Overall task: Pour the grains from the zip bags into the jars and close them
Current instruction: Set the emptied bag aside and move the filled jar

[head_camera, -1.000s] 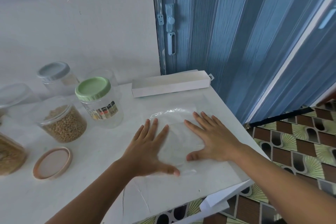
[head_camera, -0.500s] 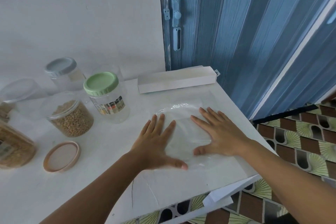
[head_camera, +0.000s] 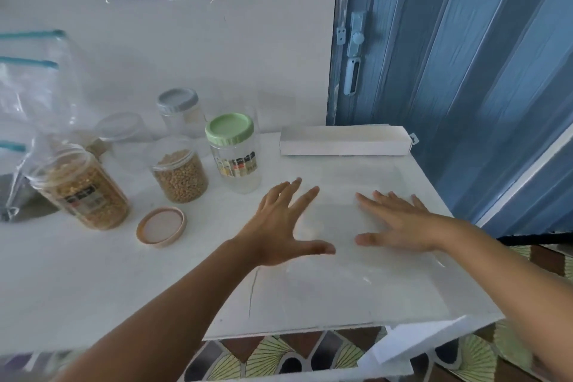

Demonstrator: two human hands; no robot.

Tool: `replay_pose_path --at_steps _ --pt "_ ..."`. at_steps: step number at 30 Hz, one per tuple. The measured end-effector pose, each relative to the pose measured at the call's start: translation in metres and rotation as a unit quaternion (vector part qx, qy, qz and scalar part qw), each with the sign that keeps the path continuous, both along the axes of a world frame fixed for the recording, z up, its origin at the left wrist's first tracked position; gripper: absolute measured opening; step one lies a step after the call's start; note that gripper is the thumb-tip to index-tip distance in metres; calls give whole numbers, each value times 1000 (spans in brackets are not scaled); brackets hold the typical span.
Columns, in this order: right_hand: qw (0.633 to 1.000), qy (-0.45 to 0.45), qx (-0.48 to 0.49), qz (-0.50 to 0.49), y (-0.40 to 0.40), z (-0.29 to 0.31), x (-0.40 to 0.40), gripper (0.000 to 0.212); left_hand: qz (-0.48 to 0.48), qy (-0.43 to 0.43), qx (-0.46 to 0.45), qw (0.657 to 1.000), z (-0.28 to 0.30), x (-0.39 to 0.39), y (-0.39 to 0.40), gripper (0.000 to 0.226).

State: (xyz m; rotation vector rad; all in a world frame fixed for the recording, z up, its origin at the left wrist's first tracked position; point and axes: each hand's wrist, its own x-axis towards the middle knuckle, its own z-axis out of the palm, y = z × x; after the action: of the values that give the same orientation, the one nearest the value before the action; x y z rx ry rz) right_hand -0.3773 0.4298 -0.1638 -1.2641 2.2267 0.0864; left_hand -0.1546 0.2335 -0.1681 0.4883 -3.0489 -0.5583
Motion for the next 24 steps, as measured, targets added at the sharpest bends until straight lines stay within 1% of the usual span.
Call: replay_pose_path --at_steps 3,5,7,9,11,12,15,17,19,21,22,24 --pt "998 18 -55 11 -22 22 21 107 56 96 -31 993 30 38 -11 106" --pt "994 -6 -109 22 -42 36 43 105 102 169 -61 978 43 69 -27 94" --pt "987 -49 -152 35 -68 48 70 102 157 240 -95 953 55 104 -47 80" --pt "979 -71 -183 59 -101 54 101 101 219 295 -127 921 66 138 -72 75" --pt "971 -83 -209 85 -139 54 132 103 298 317 -143 889 74 169 -102 80" --pt "967 -90 -218 94 -157 53 147 106 338 319 -137 875 78 183 -118 86" --pt "966 -101 -208 112 -209 47 195 111 427 302 -71 849 87 218 -162 105" --pt "971 -90 -186 122 -239 40 223 117 447 275 -28 851 90 236 -187 117" --pt "976 -76 -168 119 -263 31 243 127 438 240 8 867 90 249 -213 125" --pt "981 -59 -147 110 -281 22 257 132 409 217 67 884 91 257 -234 129" --pt "984 -55 -136 104 -286 19 263 134 390 216 93 890 89 260 -242 128" --pt "986 -52 -132 89 -291 12 276 131 353 220 117 902 86 262 -251 111"
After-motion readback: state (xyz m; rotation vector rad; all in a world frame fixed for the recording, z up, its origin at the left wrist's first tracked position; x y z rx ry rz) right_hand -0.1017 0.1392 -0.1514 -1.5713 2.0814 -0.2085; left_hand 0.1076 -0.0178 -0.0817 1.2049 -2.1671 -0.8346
